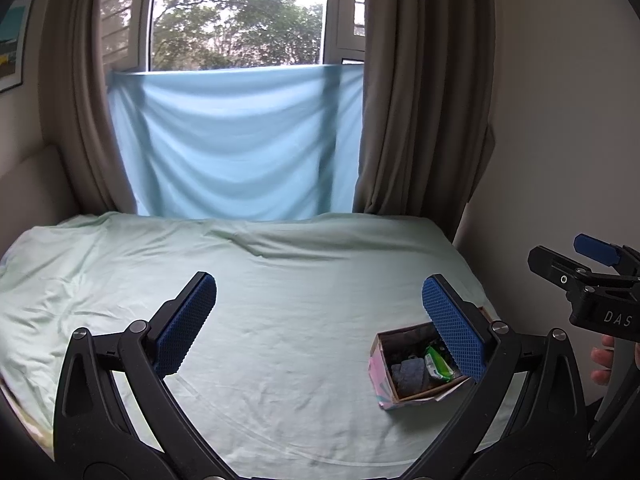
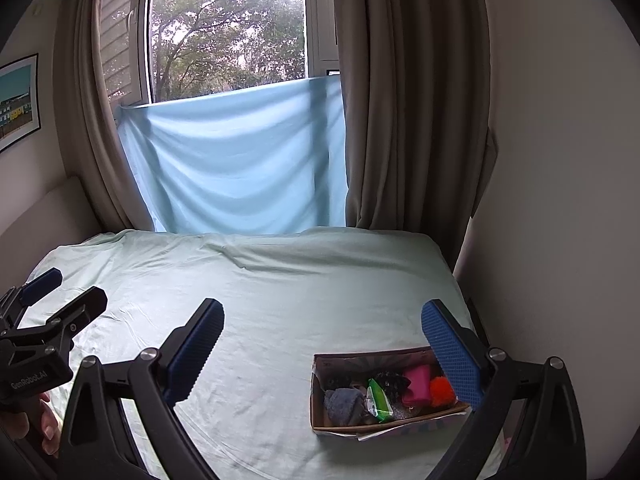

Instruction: Organize soft objects

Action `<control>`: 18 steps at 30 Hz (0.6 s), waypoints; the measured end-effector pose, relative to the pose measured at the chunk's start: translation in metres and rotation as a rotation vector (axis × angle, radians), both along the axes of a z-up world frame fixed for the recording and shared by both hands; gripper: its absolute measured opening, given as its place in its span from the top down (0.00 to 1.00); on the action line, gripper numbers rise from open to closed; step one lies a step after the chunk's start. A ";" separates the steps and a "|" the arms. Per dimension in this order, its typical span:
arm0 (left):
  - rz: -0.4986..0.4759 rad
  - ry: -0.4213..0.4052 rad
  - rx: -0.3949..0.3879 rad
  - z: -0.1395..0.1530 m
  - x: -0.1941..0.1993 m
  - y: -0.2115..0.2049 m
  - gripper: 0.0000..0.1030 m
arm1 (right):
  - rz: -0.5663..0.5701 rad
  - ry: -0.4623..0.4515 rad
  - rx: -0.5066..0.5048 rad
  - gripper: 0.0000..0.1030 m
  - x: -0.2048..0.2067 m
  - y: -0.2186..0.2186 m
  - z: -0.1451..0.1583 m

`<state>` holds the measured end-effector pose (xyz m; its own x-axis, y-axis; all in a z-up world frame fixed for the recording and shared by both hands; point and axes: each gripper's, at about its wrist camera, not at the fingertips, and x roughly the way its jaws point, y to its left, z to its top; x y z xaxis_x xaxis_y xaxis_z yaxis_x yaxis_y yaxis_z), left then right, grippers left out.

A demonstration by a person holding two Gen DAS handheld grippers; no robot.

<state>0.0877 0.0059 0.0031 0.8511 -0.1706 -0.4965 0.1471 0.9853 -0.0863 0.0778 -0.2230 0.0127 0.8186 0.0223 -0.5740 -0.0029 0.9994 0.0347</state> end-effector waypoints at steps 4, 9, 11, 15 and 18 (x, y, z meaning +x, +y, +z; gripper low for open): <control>0.005 -0.004 -0.001 0.001 0.000 0.000 0.00 | 0.002 -0.002 0.000 0.04 0.000 0.001 0.000; 0.008 -0.006 -0.001 0.002 0.000 0.002 0.00 | 0.006 -0.005 0.000 0.04 0.000 0.001 0.001; 0.007 -0.005 -0.002 0.002 0.001 0.001 0.00 | 0.008 -0.004 0.001 0.04 0.002 0.001 0.000; 0.009 -0.006 -0.003 0.002 0.001 0.001 0.00 | 0.008 -0.004 0.000 0.04 0.002 0.001 -0.001; 0.010 -0.005 -0.007 0.002 0.001 0.001 0.00 | 0.010 -0.004 0.001 0.04 0.002 0.001 -0.001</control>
<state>0.0890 0.0073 0.0047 0.8555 -0.1656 -0.4906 0.1379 0.9861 -0.0923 0.0801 -0.2219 0.0116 0.8203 0.0307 -0.5710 -0.0126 0.9993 0.0356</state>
